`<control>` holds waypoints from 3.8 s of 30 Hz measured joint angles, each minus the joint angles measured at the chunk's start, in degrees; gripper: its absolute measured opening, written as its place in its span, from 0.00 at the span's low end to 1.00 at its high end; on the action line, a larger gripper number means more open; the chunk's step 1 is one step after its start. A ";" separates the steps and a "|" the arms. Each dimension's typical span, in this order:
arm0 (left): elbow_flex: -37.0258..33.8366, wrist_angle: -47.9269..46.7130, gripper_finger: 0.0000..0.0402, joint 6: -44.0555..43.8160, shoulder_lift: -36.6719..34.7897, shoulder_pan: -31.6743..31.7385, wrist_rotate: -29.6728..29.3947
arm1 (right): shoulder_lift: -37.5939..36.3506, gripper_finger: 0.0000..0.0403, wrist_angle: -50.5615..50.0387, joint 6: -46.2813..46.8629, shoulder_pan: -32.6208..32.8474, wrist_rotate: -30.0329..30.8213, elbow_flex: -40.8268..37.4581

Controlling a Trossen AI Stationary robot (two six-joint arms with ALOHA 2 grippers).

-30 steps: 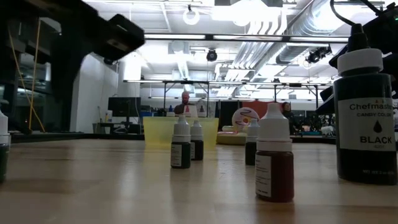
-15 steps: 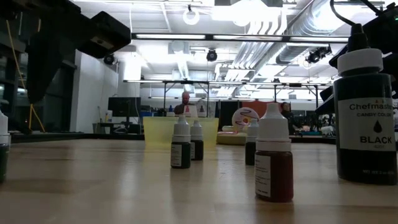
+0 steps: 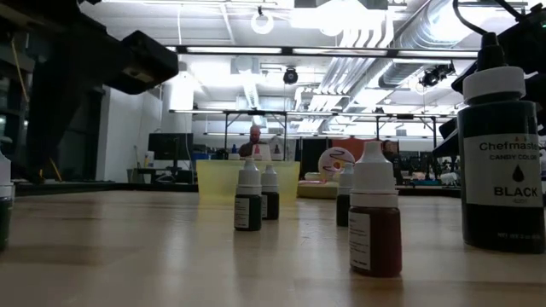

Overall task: Pick & Place food coloring
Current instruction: Put the small black food coloring bottle into the bin

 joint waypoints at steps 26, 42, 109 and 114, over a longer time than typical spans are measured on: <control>-1.27 1.70 0.39 -2.25 0.46 -0.02 -0.26 | -0.02 0.00 0.19 0.00 0.02 0.00 0.02; -1.33 2.70 0.20 -2.63 0.44 0.00 -0.48 | -0.02 0.00 0.19 0.00 0.00 0.00 0.01; 8.85 -23.49 0.08 -28.77 -22.36 15.21 -20.38 | -0.01 0.00 0.17 0.00 0.01 0.00 0.01; 8.85 -23.64 0.08 -22.24 -24.16 21.82 -26.44 | 0.00 0.00 0.11 0.00 0.01 -0.01 0.02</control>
